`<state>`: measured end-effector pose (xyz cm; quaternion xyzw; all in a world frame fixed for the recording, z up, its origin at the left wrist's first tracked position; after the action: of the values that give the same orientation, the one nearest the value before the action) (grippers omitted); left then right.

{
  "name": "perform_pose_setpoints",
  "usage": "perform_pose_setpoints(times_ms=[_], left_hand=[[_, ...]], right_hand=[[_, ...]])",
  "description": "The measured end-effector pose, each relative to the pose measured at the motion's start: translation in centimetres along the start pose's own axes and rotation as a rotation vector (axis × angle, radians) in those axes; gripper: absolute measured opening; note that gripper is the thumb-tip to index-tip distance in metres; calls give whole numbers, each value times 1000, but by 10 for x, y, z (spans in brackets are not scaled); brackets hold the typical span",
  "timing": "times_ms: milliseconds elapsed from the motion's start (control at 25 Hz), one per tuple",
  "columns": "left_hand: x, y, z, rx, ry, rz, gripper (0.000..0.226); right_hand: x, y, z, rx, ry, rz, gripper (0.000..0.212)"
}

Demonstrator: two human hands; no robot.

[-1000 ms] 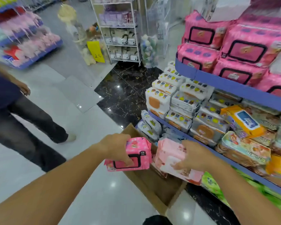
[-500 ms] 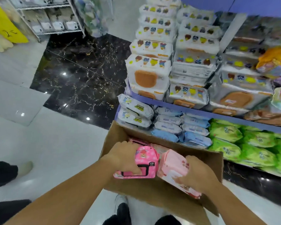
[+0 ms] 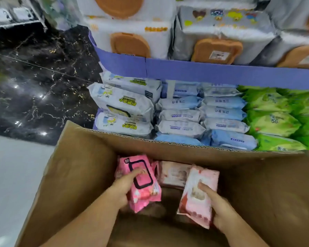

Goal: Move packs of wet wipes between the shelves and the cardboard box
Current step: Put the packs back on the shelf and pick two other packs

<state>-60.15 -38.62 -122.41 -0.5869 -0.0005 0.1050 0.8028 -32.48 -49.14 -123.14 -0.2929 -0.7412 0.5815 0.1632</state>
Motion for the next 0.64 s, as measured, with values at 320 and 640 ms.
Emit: perform_pose_setpoints(times_ms=[320,640], left_hand=[[24,47,-10,180,-744,144,39],[7,74,5,134,-262,115,65]], right_hand=[[71,35,7,-136,656,-189,32],[93,54,20,-34,147,-200,69]])
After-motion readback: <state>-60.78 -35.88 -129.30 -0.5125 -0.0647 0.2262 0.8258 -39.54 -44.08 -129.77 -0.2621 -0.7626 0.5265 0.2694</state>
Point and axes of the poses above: each hand's wrist, its own y-axis towards the middle knuckle, its own x-axis out of the palm, z = x × y, the point moved 9 cm from there along y, towards the middle knuckle, and after that the axes turned 8 degrees about z, right-handed, at the moved point
